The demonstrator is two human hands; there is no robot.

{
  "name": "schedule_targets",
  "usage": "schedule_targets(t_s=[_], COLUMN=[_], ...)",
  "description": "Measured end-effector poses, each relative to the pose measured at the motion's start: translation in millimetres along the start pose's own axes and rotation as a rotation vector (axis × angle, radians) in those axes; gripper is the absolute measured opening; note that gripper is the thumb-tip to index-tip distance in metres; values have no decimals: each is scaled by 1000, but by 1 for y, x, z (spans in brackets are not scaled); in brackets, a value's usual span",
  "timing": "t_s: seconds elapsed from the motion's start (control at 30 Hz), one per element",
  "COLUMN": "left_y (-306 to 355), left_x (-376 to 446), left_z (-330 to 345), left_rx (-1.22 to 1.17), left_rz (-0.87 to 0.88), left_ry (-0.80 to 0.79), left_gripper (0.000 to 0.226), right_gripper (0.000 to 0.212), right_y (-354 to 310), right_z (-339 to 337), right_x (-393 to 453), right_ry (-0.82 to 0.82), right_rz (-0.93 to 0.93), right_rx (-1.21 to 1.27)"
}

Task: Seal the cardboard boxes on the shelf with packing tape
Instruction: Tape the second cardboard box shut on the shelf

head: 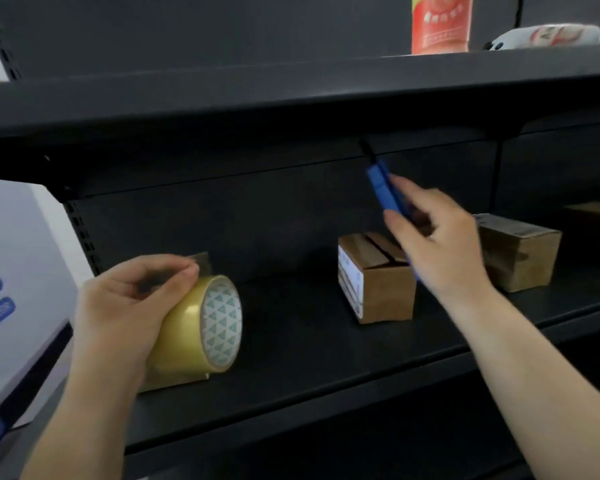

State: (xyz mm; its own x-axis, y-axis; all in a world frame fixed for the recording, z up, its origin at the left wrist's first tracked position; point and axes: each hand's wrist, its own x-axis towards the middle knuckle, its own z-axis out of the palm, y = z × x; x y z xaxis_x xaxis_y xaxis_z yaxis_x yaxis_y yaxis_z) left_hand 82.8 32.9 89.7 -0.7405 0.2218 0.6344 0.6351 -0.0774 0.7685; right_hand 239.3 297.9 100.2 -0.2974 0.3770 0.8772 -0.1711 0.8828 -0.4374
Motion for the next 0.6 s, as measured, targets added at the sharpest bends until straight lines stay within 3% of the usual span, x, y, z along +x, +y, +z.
schedule_targets(t_s=[0.1, 0.13, 0.3, 0.37, 0.5, 0.6], left_y=[-3, -4, -7, -9, -10, -10], left_x=[-2, -3, -11, -14, -15, -16], left_z=[41, 53, 100, 110, 126, 131], left_rx=[101, 134, 175, 183, 179, 195], left_rz=[-80, -88, -206, -261, -383, -415], left_ry=[-74, -108, -147, -170, -262, -271], left_gripper=[10, 15, 23, 22, 22, 23], right_gripper=[42, 42, 43, 39, 34, 46], right_y=[48, 69, 150, 168, 183, 177], right_z=[-45, -55, -61, -57, -48, -40], right_x=[10, 11, 1, -8, -9, 2], right_ry=[-4, -65, -660, -809, -905, -826], right_rz=[115, 173, 546, 552, 444, 296], right_rx=[-150, -230, -548, -644, -873, -931])
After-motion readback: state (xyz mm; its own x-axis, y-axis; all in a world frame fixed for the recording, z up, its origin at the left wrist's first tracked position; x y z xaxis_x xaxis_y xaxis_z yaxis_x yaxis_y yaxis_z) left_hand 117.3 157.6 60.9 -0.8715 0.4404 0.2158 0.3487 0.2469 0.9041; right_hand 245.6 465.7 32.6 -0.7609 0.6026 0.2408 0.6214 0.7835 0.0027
